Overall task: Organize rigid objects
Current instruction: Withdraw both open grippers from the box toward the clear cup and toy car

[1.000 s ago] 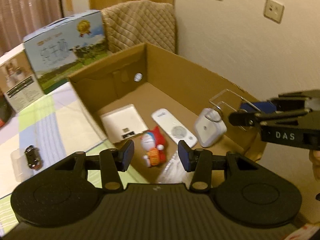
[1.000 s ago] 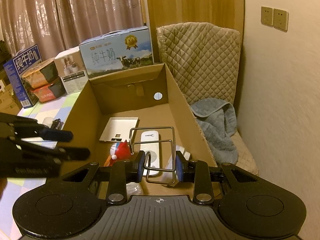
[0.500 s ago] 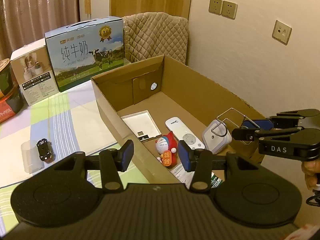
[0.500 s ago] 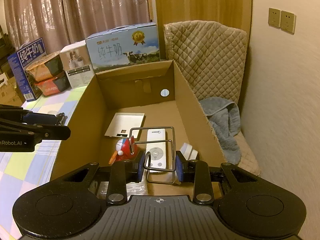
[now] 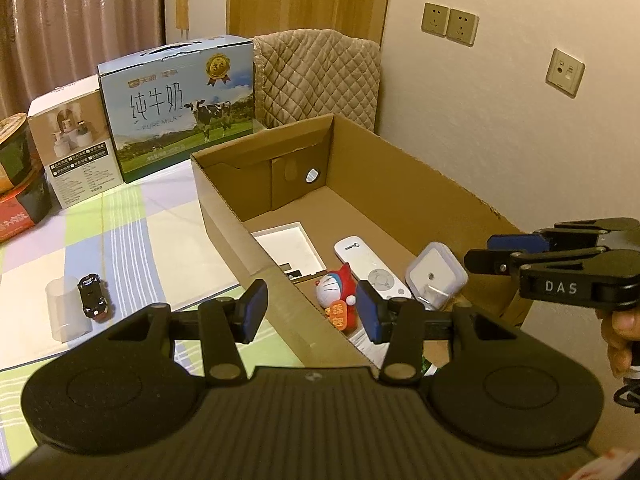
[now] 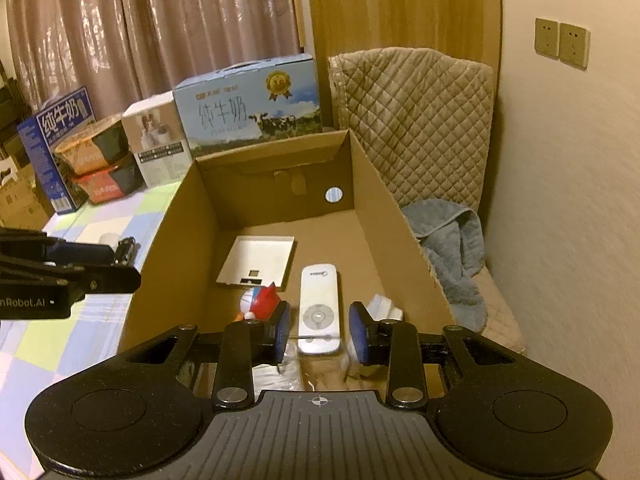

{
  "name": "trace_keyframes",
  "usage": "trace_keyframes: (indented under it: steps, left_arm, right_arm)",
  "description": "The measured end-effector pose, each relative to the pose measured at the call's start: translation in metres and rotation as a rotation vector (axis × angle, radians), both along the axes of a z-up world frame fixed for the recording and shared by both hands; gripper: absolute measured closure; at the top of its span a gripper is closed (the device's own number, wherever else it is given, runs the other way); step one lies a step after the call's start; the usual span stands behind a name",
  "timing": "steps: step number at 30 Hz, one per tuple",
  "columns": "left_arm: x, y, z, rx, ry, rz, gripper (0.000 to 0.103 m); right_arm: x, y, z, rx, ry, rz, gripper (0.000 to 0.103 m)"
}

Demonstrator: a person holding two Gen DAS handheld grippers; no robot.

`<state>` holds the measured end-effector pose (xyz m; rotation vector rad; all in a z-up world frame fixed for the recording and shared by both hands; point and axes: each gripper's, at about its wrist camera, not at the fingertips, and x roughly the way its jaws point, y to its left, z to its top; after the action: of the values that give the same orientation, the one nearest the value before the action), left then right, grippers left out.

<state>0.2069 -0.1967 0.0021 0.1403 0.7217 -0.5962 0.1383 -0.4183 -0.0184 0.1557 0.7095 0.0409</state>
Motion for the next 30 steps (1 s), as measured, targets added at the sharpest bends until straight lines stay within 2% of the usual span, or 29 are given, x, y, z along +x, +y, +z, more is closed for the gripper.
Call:
trace_keyframes:
  steps: [3,17,30]
  left_arm:
    - [0.000,0.001,0.001,0.000,-0.001,0.005,0.060]
    - [-0.011,0.016,0.014,-0.012,-0.033,0.029,0.060]
    - [-0.038,0.077,0.037,-0.015,-0.074,0.123,0.059]
  right_arm:
    - [-0.002,-0.001,0.003,0.007,-0.009,-0.007,0.063]
    - [-0.012,0.006,0.014,-0.002,-0.024,-0.010,0.062]
    - [-0.030,0.033,0.055,-0.018,-0.090,0.013,0.060]
